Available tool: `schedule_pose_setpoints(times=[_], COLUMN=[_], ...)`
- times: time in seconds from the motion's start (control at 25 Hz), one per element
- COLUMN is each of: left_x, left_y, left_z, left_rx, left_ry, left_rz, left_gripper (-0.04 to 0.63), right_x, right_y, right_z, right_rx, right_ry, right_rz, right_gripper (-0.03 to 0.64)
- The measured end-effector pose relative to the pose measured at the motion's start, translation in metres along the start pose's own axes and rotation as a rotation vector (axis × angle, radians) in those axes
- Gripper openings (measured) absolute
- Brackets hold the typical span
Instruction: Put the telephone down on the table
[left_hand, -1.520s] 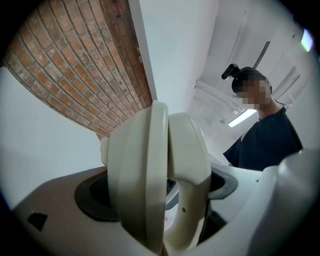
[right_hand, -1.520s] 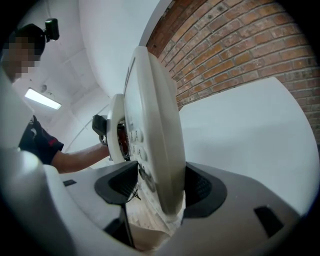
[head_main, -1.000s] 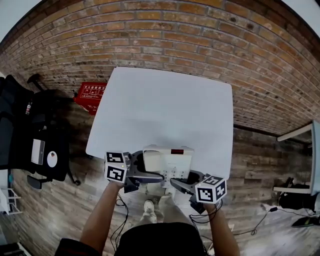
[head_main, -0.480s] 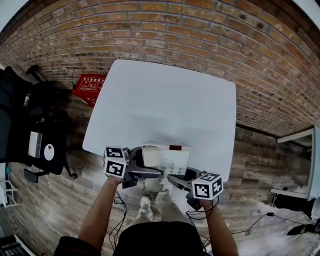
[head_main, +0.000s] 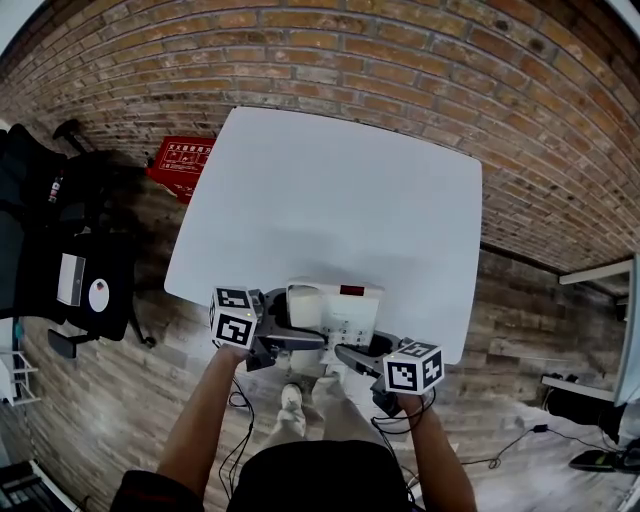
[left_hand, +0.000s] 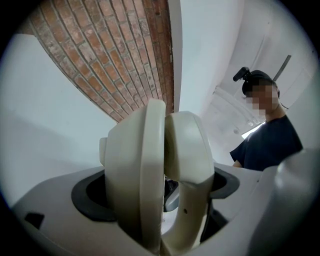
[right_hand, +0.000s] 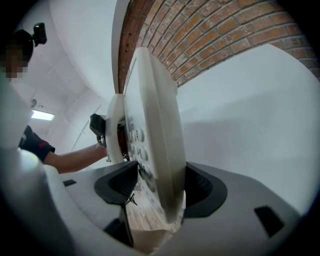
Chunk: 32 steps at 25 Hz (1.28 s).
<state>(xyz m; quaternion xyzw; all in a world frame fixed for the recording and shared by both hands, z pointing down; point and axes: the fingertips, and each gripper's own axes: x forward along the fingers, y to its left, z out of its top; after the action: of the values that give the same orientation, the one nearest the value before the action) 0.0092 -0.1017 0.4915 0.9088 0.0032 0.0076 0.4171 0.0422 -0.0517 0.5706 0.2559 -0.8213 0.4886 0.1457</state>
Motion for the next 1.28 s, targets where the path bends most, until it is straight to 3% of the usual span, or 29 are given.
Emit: schedule_pose_setpoints(times=[0.4, 1.28], left_x=[0.0, 0.004], left_y=[0.019, 0.048], left_z=[-0.004, -0.007], left_rx=[-0.046, -0.058], left_ry=[-0.001, 0.019], left_rz=[0.024, 0.05], left_gripper=[0.515, 0.525], right_x=[0.01, 0.026], right_y=[-0.012, -0.035], right_z=[-0.001, 0.0], right_rx=[0.026, 0.061], right_ry=[0.007, 0.014], right_rz=[-0.009, -0.011], right_gripper=[0.262, 0.267])
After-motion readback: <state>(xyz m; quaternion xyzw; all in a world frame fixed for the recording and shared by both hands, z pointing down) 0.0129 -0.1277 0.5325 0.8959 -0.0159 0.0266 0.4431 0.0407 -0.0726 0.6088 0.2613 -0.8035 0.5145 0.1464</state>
